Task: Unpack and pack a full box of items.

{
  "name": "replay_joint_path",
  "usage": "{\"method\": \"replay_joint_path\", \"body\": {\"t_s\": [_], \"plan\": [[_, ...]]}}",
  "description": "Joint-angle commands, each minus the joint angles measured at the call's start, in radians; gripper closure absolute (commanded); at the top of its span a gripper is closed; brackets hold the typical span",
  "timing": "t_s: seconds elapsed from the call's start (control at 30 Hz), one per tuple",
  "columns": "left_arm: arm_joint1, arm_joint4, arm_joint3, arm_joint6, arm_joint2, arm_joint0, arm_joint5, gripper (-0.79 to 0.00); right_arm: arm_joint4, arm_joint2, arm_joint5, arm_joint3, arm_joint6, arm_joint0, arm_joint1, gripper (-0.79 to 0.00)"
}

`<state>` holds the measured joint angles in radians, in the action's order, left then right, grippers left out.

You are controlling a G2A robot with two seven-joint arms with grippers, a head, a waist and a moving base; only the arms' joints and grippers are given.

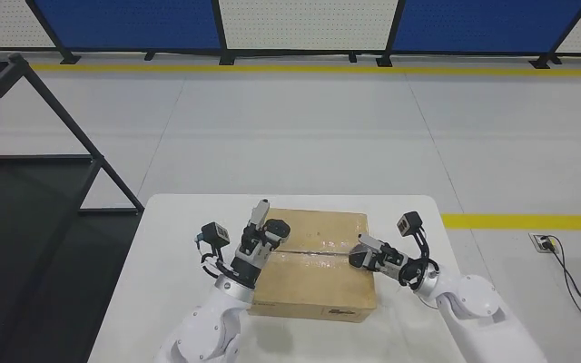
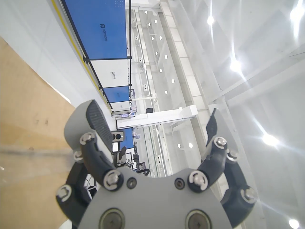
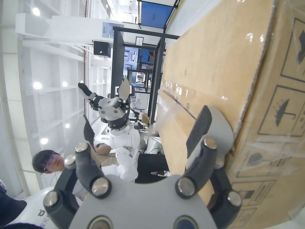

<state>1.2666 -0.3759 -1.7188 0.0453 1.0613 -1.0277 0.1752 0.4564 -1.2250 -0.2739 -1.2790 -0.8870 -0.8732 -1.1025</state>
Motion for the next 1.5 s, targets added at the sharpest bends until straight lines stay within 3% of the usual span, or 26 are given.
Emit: {"method": "replay_joint_path", "body": {"t_s": [0.0, 0.2, 0.43, 0.63, 0.97, 1.47], "plan": [[0.005, 0.009, 0.007, 0.002, -0.009, 0.005, 0.003, -0.785, 0.002, -0.003, -0.002, 0.000, -0.002, -0.003, 0.000, -0.785], [0.012, 0.013, 0.008, 0.003, 0.014, -0.005, 0.014, -0.785, 0.007, -0.014, -0.004, -0.004, -0.007, -0.014, 0.001, -0.785], [0.006, 0.007, -0.041, -0.018, 0.096, -0.070, 0.041, -0.785, 0.000, -0.026, 0.005, -0.023, -0.003, -0.017, 0.003, -0.785], [-0.005, 0.015, -0.034, -0.122, 0.159, -0.102, -0.043, -0.785, -0.030, -0.039, 0.000, -0.069, 0.006, -0.029, 0.006, -0.785], [-0.015, -0.026, 0.071, -0.323, 0.199, -0.045, -0.249, -0.785, -0.062, -0.054, 0.032, -0.099, 0.017, -0.037, 0.011, -0.785], [-0.002, -0.017, 0.148, -0.287, 0.186, -0.010, -0.255, -0.785, -0.078, -0.058, 0.043, -0.115, 0.015, -0.042, 0.012, -0.785]]}}
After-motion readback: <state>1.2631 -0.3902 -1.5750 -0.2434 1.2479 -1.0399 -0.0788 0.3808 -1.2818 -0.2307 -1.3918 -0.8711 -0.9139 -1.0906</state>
